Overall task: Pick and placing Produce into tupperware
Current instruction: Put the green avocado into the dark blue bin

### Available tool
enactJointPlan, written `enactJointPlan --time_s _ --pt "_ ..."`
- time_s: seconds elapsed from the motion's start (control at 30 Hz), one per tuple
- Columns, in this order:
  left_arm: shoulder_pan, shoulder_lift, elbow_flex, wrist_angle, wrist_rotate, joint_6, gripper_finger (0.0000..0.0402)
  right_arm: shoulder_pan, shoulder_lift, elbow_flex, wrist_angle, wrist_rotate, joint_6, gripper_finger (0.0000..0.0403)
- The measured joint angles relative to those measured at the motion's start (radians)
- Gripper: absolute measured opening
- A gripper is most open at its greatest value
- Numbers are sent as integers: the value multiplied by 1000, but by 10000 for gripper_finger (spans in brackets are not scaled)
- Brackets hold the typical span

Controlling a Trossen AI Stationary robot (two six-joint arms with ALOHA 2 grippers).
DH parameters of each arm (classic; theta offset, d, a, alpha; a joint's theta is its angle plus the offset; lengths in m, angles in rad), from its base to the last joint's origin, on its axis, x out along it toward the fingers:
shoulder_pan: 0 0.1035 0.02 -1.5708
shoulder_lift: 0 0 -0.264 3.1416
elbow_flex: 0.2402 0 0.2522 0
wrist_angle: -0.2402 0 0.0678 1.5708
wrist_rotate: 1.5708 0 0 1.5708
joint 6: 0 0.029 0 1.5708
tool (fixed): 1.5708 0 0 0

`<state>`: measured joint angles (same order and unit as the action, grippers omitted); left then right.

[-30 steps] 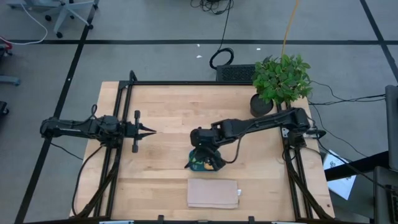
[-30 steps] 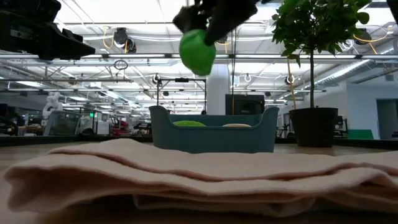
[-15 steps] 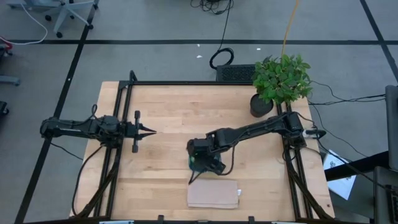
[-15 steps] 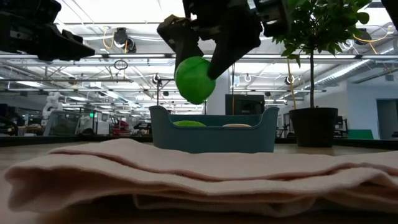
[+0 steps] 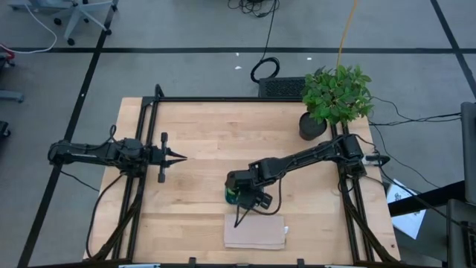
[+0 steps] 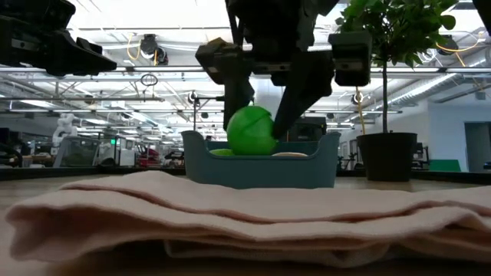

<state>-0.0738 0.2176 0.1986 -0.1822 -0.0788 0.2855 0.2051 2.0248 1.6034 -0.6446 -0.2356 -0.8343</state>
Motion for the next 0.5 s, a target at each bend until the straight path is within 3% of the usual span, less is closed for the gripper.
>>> enactJointPlan --time_s 0.5 --pt "0 0 0 -1 0 0 26 0 1 -1 76 4 -17 224"
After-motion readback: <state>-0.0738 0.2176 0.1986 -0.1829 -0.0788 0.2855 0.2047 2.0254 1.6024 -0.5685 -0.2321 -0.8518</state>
